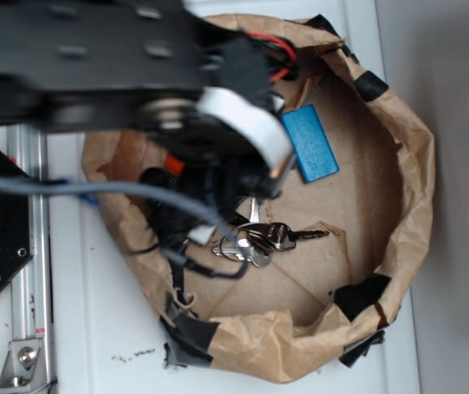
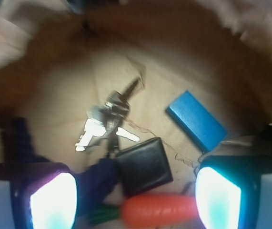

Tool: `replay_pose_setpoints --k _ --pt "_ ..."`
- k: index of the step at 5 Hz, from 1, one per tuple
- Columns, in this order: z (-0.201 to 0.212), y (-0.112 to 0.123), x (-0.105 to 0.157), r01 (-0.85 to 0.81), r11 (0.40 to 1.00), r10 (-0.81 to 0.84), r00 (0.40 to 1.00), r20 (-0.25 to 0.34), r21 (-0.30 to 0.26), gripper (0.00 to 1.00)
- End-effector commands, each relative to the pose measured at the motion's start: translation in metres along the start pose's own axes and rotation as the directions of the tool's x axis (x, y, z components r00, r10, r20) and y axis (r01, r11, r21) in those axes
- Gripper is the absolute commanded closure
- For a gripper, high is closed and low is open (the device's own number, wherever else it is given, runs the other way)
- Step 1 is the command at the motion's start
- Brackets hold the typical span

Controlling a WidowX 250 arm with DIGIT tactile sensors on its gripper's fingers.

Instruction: Grab the blue block.

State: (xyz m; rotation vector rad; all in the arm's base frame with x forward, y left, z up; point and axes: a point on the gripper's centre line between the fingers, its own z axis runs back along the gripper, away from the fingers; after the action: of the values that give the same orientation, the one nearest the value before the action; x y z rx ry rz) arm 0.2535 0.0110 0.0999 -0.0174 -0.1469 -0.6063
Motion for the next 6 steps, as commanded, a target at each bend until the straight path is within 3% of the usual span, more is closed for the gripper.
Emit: replay_pose_setpoints --k 1,2,3,4,5,6 --pt "-0.034 0.035 0.016 0.062 0.996 -0.059 0.997 -0.048 0.071 0.00" --pt "-0.042 0.062 0.020 0.014 0.998 -0.012 0.999 -0.031 0.069 0.00" --pt "-0.049 0.067 0.029 0.007 0.996 -0.005 1.000 -0.015 0.092 0.00" --pt "-0.070 0.063 0.029 0.049 0.993 -0.042 0.997 -0.069 0.104 0.00" --pt "-0.097 0.055 0.025 0.092 0.993 -0.084 0.992 -0.098 0.078 0.00" --pt "-0.106 0.029 0.028 0.169 0.983 -0.159 0.978 -0.133 0.070 0.00"
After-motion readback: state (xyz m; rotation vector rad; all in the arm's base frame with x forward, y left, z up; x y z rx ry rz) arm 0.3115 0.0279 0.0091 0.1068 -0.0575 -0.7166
